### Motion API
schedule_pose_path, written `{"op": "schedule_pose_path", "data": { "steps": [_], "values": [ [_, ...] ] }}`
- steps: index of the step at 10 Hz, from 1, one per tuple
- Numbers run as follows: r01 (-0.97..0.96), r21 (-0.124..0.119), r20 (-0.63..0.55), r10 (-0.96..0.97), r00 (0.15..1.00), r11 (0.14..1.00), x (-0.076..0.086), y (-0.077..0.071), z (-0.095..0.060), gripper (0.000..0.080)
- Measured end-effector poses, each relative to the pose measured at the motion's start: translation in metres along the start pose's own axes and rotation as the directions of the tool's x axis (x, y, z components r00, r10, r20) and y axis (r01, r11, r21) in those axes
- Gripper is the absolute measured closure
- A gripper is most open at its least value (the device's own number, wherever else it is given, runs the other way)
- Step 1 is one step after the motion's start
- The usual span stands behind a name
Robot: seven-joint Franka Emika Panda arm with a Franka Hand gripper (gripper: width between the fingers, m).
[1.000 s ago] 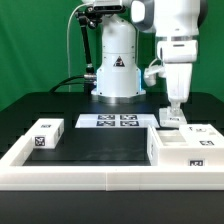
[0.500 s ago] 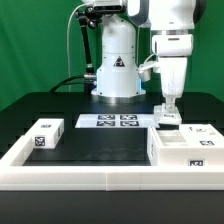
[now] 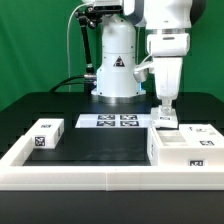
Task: Assemble cabinet
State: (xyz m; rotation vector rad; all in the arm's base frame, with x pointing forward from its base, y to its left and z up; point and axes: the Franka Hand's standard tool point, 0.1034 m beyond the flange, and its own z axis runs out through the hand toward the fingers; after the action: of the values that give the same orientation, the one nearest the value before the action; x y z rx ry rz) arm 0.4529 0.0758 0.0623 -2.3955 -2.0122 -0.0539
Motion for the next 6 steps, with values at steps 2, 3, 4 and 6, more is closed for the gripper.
{"op": "schedule_pose_path", "data": {
  "steps": [2,3,4,6],
  "values": [
    [-0.004,0.006,0.004,0.004,1.0,1.0,0.0,0.0054,-0.0011,0.0731],
    [-0.003,0.008,0.004,0.003,1.0,1.0,-0.0001,0.0042,-0.0002,0.0731],
    [-0.003,0.008,0.004,0.003,1.0,1.0,-0.0001,0.0042,-0.0001,0.0731],
    [-0.003,0.009,0.004,0.003,1.0,1.0,-0.0001,0.0039,0.0004,0.0731]
  ]
}}
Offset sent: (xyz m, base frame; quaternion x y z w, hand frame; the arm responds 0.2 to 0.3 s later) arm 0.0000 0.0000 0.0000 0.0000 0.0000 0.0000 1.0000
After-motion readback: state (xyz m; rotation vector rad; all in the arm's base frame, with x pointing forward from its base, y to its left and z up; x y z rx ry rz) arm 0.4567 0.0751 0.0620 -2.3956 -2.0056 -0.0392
